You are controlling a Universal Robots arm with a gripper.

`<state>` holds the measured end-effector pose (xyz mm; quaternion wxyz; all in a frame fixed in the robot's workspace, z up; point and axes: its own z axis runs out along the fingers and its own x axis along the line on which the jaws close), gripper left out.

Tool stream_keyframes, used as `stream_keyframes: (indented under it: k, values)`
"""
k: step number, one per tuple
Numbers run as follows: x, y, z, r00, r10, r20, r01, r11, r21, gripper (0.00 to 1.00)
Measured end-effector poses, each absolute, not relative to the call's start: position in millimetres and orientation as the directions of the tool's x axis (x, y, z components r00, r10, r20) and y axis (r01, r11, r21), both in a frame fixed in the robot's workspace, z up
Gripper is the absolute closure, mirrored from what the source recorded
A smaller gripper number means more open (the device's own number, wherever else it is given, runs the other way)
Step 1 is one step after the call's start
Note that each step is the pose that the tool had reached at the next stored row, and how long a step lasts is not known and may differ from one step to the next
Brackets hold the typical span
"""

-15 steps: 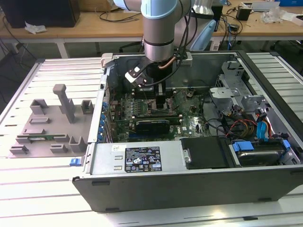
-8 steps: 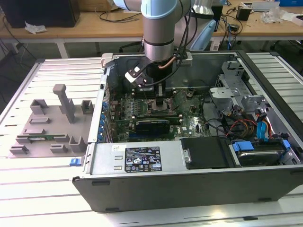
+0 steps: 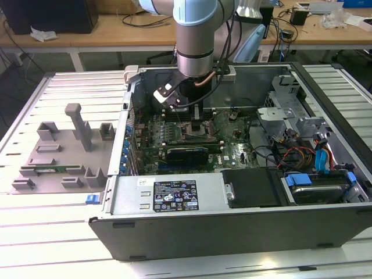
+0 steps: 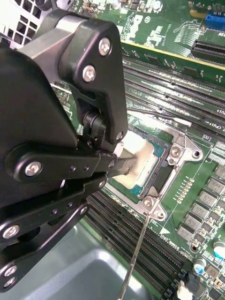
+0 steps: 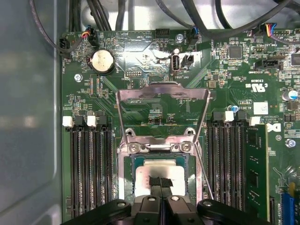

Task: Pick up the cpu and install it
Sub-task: 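Place the cpu into insertion slot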

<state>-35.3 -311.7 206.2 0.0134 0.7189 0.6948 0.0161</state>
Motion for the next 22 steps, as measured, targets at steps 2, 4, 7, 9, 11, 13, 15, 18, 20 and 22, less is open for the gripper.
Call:
stream_keyframes:
  k: [2,4,7,9,11,13,15,18,20,22]
  values:
    - [-35.3,-311.8,204.8,0.034,0.999,0.004,0.999,-0.034,0.041,0.89]
    - [-35.1,-311.8,204.1,0.034,0.999,0.004,0.999,-0.034,0.041,0.89]
    - [-35.0,-311.8,203.9,0.034,0.999,0.004,0.999,-0.034,0.041,0.89]
    - [-35.0,-311.8,203.8,0.034,0.999,0.004,0.999,-0.034,0.041,0.89]
    - [-35.0,-311.8,203.6,0.034,0.999,0.004,0.999,-0.034,0.041,0.89]
    - [-34.9,-311.7,204.1,0.034,0.999,0.005,0.999,-0.034,0.042,0.89]
    - [-35.0,-311.7,207.1,0.034,0.999,0.005,0.999,-0.034,0.042,0.89]
    - [-35.0,-311.7,212.8,0.034,0.999,0.005,0.999,-0.034,0.041,0.89]
    - [-35.0,-311.8,217.3,0.034,0.999,0.004,0.999,-0.034,0.041,0.89]
    - [-35.0,-311.7,224.4,0.034,0.999,0.004,0.999,-0.034,0.041,0.89]
